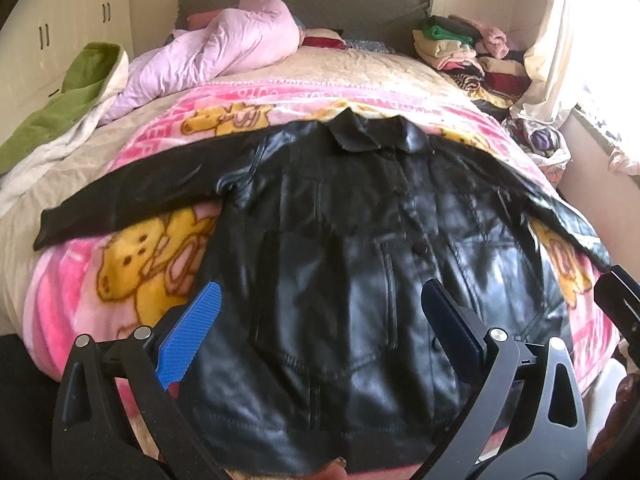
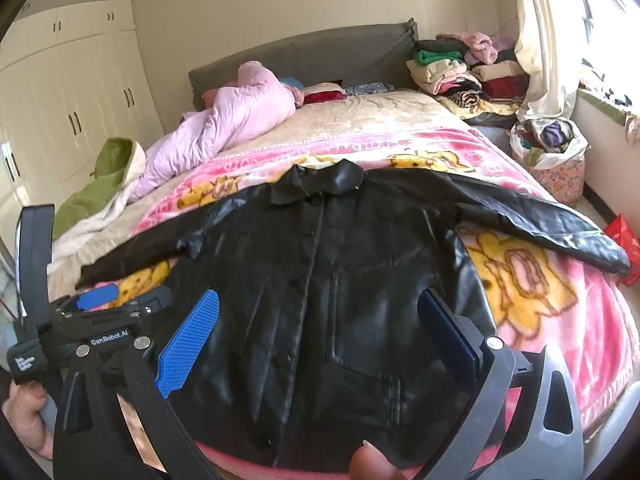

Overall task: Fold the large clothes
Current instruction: 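Move the right tool to the jacket sleeve end and close on it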

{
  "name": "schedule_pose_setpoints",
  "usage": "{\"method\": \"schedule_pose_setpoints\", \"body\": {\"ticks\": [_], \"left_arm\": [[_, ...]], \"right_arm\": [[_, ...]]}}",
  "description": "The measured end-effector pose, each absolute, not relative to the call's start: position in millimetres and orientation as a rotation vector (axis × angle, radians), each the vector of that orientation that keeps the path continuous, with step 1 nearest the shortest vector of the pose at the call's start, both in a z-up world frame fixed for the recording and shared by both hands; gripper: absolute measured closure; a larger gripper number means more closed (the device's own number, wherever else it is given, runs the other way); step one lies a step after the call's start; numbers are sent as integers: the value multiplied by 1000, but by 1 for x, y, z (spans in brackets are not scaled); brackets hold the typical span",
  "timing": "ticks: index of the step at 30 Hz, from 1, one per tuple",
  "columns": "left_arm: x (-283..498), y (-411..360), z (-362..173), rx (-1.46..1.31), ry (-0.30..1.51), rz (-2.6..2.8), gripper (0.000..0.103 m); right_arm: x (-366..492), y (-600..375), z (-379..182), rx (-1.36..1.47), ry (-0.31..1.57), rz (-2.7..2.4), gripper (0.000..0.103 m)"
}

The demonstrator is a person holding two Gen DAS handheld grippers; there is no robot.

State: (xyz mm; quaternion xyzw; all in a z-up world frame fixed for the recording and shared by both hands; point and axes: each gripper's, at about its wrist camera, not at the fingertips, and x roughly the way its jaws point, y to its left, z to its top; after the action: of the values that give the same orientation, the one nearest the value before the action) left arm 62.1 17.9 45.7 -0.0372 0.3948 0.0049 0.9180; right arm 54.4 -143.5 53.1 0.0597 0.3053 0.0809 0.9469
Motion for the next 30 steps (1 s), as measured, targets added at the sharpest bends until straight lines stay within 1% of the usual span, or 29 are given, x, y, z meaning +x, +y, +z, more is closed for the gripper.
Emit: {"method": "schedule_pose_setpoints", "body": {"ticks": [21, 27, 30], "left_arm": [[166, 25, 109, -156, 741, 29, 9], [199, 39, 117, -243, 732, 83, 9], [215, 43, 116, -232, 725, 142, 9]], "right_arm": [[139, -153, 121, 228, 517, 116, 4], [163, -174, 143, 291, 464, 72, 4], [174, -194, 142, 326, 458, 31, 4]]}}
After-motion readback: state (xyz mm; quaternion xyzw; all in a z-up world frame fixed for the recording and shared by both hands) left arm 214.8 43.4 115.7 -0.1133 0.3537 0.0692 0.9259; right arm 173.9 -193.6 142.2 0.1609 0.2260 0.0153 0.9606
